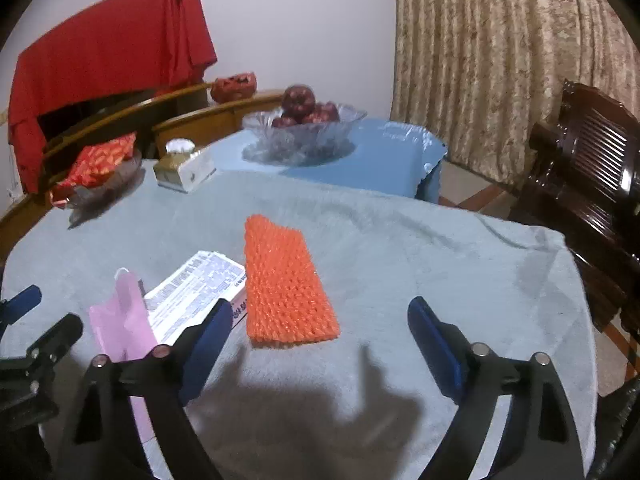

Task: Collect trash
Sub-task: 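Move both open grippers back toward the pink mask and orange net, then grasp the orange mesh net with the right gripper while the left gripper grasps the pink mask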

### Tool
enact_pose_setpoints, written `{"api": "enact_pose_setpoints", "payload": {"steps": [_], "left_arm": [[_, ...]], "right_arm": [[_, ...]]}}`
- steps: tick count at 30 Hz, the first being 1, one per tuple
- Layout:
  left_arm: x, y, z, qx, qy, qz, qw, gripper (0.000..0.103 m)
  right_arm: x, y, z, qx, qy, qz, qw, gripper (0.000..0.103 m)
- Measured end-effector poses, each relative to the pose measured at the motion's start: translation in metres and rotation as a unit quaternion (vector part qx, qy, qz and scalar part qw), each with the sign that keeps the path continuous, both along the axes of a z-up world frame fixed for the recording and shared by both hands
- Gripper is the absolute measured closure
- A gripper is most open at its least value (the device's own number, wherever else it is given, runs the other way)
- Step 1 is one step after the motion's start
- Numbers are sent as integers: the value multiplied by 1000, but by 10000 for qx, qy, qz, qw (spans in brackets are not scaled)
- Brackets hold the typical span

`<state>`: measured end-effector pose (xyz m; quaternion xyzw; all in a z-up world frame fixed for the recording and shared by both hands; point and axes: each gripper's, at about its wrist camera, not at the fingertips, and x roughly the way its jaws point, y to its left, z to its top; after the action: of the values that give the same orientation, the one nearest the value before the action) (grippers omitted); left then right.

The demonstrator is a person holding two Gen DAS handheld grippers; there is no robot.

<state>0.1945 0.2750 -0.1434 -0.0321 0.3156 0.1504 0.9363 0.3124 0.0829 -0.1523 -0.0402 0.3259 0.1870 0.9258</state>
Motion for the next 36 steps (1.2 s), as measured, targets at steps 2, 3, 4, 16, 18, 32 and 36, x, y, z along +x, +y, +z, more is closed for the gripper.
{"api": "enact_pose_setpoints", "payload": {"steps": [2,3,4,16,18,32,36], "left_arm": [[2,1,-6,-62,61,-7,10000,11],[4,1,-8,-83,83,-11,9999,11],[6,2,-11,-98,113,-16,9999,11],[28,1,-29,-345,362,-131,9987,11],[31,-2,-32,-368,430,-137,9983,11],[40,-15,-43,-940,629,-516,9922,54],[41,-22,-45,-954,697,-664,9908,97]], "right_arm": [[4,6,-6,-37,85,56,9999,21],[5,10,-9,-64,141,115,9998,23],[6,13,-12,-98,175,165,9997,25],[17,27,-39,-326,647,379,9967,67],[18,24,-39,-261,668,366,9968,78],[5,2,-25,-123,494,340,9981,93],[0,-2,-23,-105,492,319,9982,93]]}}
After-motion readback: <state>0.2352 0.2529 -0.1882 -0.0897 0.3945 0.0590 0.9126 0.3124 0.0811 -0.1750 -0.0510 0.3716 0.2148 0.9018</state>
